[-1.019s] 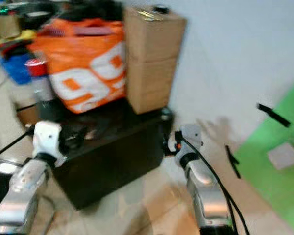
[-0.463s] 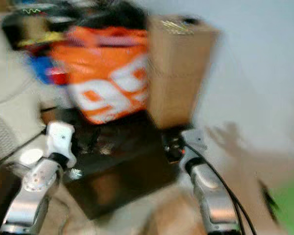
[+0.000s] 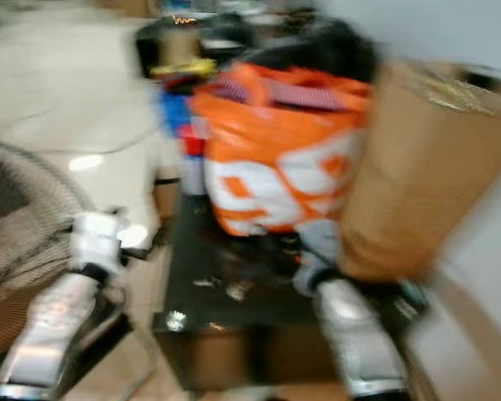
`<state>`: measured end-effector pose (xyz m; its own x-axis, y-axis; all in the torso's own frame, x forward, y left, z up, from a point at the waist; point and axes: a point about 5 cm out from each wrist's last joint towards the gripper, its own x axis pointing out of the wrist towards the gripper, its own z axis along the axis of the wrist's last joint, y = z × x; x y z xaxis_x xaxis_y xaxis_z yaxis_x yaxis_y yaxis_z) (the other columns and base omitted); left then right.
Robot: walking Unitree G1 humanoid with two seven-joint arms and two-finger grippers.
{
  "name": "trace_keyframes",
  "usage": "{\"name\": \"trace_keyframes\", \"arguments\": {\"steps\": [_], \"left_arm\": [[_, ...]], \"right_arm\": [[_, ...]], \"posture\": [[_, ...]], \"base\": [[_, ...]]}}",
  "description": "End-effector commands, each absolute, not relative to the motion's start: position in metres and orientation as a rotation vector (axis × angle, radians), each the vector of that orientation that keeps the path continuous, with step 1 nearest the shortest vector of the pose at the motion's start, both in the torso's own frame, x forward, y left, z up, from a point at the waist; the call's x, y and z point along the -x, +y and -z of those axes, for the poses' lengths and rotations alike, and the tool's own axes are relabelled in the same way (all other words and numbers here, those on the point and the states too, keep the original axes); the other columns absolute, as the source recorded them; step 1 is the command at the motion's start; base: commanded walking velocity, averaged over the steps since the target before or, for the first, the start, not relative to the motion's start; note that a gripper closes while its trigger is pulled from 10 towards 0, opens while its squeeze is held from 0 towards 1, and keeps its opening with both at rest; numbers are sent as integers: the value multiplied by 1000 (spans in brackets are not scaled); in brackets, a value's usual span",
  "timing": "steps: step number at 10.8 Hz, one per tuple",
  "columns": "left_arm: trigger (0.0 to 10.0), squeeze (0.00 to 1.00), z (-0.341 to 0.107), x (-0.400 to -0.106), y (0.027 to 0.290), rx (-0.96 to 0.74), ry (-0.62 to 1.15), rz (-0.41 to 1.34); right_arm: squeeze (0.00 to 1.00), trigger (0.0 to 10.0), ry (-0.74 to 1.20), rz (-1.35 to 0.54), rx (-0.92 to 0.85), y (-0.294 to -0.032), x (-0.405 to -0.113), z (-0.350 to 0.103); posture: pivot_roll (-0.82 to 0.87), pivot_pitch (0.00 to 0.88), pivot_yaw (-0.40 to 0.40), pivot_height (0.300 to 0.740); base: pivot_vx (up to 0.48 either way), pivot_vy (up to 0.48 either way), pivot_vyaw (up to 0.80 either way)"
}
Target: Hang keys on a hook
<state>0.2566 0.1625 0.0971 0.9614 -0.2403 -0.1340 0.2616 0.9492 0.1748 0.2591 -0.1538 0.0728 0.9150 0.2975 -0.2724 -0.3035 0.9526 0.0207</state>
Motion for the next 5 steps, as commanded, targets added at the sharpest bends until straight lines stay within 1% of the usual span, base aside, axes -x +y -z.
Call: {"name": "trace_keyframes", "arguments": {"steps": [1,2,4,5], "left_arm": [[10000,1000,-96,-256,167,-218,127,260],[10000,1000,-95,-257,167,-233,129,276],[10000,1000,-93,-260,161,-236,132,415],[10000,1000,-88,-260,154,-223,166,540]], "right_arm": [[0,10000,272,-328,22,-149,-260,-75],[0,10000,277,-331,38,-151,-261,-75],[0,10000,297,-315,81,-159,-260,-75],[0,10000,315,-315,120,-163,-257,-74]], "posture": [[-4,0,-30,740],[-6,0,-33,740],[-27,0,-35,740],[-58,0,-24,740]], "base": [[0,0,0],[0,0,0],[0,0,0],[0,0,0]]}}
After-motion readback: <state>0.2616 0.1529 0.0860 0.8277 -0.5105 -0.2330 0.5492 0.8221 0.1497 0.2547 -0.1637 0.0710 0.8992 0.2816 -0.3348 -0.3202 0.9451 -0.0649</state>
